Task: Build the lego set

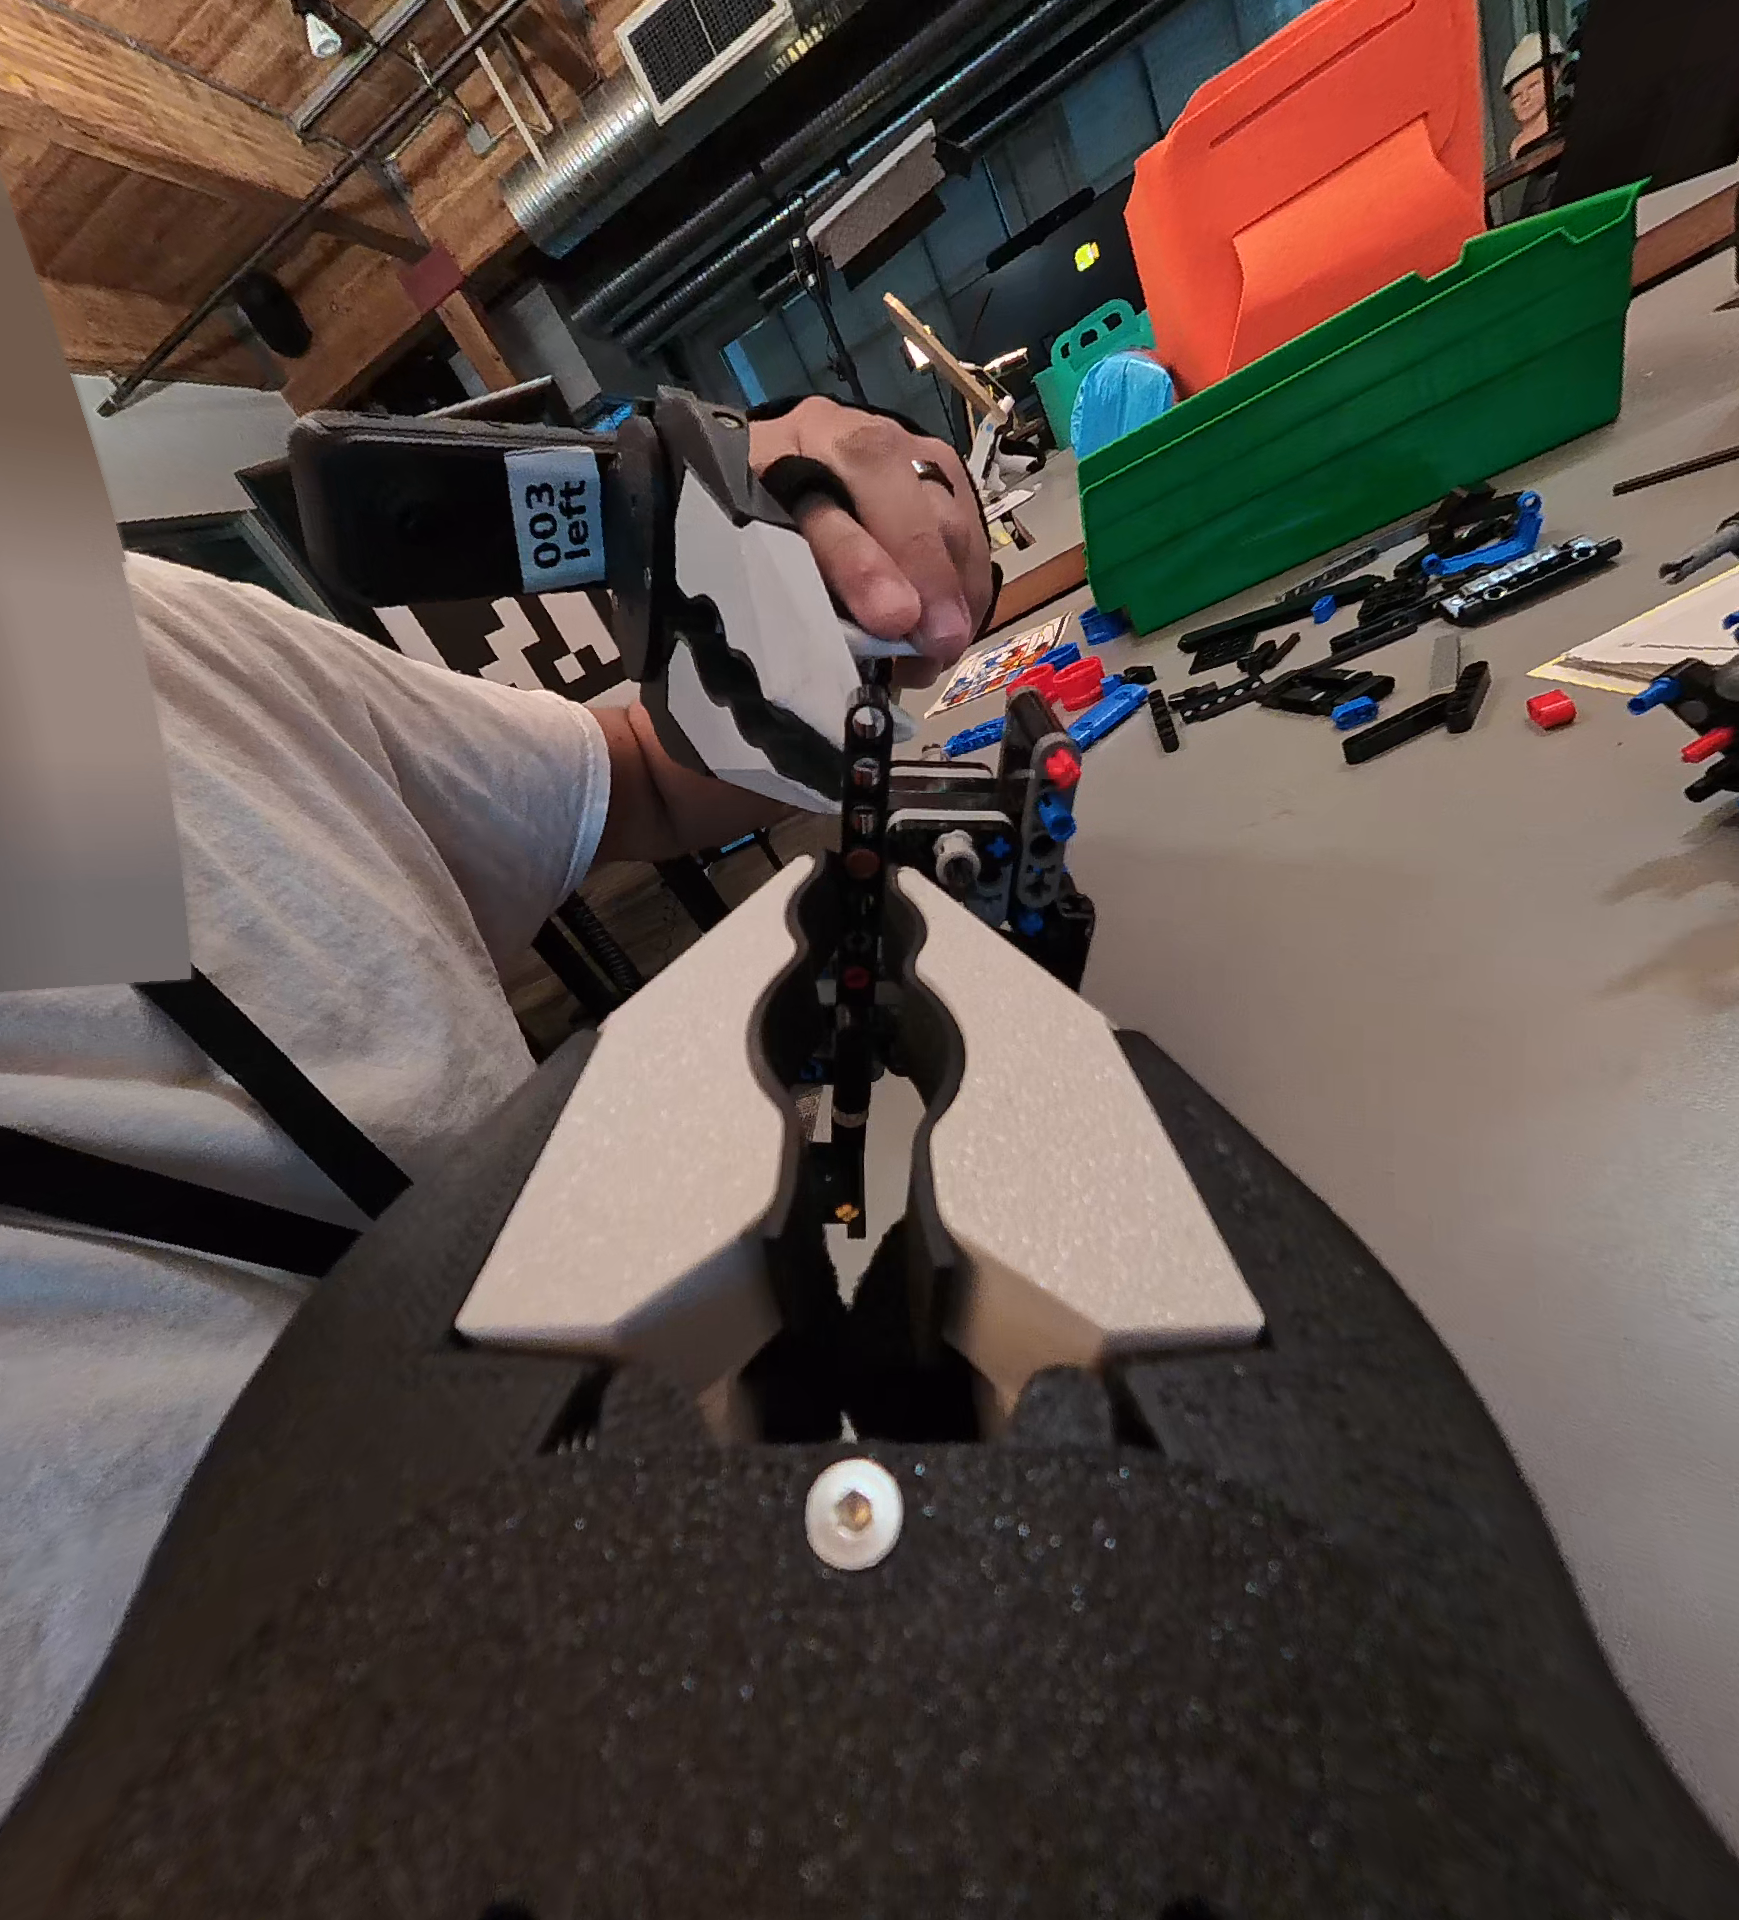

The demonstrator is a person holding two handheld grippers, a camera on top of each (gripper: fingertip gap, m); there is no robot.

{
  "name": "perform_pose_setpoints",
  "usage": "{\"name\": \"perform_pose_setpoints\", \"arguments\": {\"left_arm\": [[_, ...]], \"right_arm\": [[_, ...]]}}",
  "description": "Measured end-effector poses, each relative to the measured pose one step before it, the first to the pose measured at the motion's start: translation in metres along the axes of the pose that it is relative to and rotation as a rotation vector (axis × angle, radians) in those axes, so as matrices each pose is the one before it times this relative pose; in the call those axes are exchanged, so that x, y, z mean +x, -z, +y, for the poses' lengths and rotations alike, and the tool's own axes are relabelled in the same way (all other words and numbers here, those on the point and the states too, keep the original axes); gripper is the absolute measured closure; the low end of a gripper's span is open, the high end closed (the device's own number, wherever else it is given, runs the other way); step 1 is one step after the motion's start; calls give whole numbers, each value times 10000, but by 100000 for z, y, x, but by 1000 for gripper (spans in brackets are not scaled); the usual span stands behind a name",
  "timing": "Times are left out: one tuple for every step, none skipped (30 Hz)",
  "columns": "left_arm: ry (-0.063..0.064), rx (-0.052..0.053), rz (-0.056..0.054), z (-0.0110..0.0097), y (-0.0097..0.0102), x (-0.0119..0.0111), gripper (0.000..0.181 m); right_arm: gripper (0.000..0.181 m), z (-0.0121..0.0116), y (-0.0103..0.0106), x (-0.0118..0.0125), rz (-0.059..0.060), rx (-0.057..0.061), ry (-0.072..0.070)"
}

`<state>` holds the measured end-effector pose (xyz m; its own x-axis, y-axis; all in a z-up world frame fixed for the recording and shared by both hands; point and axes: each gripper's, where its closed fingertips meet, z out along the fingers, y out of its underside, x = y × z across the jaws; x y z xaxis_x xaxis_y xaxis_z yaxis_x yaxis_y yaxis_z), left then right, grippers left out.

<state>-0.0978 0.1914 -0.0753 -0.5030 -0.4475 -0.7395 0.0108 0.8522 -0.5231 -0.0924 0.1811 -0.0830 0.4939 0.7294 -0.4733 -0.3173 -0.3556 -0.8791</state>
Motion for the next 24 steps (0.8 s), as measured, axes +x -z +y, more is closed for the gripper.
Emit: {"name": "perform_pose_setpoints", "arguments": {"left_arm": [[-63,-57,6,13,-1,14,178],[-118,-75,-25,57,-23,-8,178],[-139,-63,-58,39,-27,-15,178],[-142,-101,-31,79,-63,31,178],[-181,-120,-33,77,-60,60,178],[-189,-110,-63,56,-58,42,178],[-146,-92,-73,-24,-42,8,178],[-129,-51,-64,-53,-21,28,178],[-158,-111,-10,22,-47,85,178],[-157,-136,-17,83,-62,77,178],[-153,-88,-17,8,-64,85,178],[-57,-33,14,-66,-46,87,178],[-28,-30,4,-41,-35,27,178],[-35,-30,9,-8,-24,9,178],[-10,-43,24,10,-8,14,178],[-24,-19,-31,-17,-16,-46,178],[-22,-5,-37,-28,-7,-47,178],[-5,-27,5,-10,-33,-5,178],[-5,8,-11,-51,-39,4,178],[-19,-26,-15,27,-40,11,178],[-19,-16,-36,39,-43,-4,178],[-7,9,-27,10,-31,-17,178],[44,24,-12,-18,5,-29,178],[47,27,4,-26,7,-12,178]], "right_arm": [[175,65,-28,15,10,-34,8],[175,28,-25,71,36,-11,-1],[175,18,-10,47,1,3,-59],[175,56,-12,77,33,-31,-44],[175,93,-14,86,84,-65,41],[175,49,11,46,54,-19,45],[175,7,13,24,-5,4,-42],[175,-18,24,-39,-46,11,-58],[175,92,-20,4,13,-58,1],[175,71,-36,71,65,-31,41],[175,59,-34,16,10,-33,2],[175,21,-18,-45,-45,-16,-38],[175,19,-14,-7,0,-12,-5],[175,9,-12,-3,14,-1,16],[175,27,-10,28,22,-9,4],[175,-24,7,8,3,13,-9],[175,-62,17,-23,-22,34,-26],[175,9,-19,-47,-24,4,-11],[175,57,-36,-22,9,-25,36],[175,32,1,78,57,-25,20],[175,-16,13,56,28,8,-15],[175,-12,16,11,-8,7,-32],[176,-47,20,-2,-15,29,-16],[176,-16,2,-19,-14,9,-7]]}}
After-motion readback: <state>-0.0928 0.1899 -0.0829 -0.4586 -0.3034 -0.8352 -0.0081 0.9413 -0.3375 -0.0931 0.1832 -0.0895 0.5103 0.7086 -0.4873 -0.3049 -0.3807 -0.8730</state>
